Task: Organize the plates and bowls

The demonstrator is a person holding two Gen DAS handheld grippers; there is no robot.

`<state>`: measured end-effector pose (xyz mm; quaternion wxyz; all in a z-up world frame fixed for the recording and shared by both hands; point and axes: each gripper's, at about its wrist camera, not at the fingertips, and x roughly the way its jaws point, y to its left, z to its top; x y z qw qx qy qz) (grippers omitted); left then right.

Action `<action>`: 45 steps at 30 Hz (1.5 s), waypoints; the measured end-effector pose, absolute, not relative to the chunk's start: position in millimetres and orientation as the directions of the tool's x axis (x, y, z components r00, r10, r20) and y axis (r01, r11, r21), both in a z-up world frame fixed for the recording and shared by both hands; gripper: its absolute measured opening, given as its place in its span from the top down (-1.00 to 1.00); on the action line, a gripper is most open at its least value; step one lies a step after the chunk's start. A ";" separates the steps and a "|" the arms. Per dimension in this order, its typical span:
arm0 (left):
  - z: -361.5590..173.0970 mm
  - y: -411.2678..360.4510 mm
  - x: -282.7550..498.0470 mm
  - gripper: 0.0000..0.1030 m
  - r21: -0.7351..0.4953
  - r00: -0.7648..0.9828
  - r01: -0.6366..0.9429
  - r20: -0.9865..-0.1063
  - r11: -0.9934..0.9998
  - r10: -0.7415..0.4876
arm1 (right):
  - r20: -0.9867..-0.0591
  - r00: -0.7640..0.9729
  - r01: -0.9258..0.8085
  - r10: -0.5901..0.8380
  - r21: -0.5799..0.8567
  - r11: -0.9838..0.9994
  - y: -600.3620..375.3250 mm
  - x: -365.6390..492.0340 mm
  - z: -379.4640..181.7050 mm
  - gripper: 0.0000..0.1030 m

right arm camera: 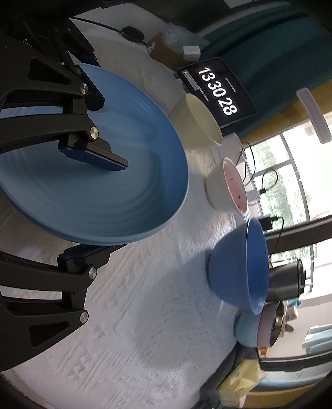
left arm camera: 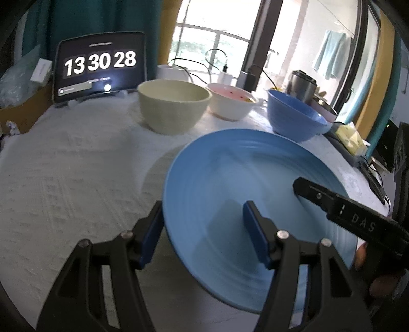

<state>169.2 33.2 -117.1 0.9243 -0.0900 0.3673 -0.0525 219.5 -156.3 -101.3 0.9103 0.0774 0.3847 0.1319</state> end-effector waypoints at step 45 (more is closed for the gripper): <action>-126.1 122.2 176.3 -0.23 -0.220 0.715 -0.185 -0.699 0.958 -0.023 | -0.733 0.545 -0.330 0.408 0.260 0.907 -48.1 251.2 -124.6 -0.12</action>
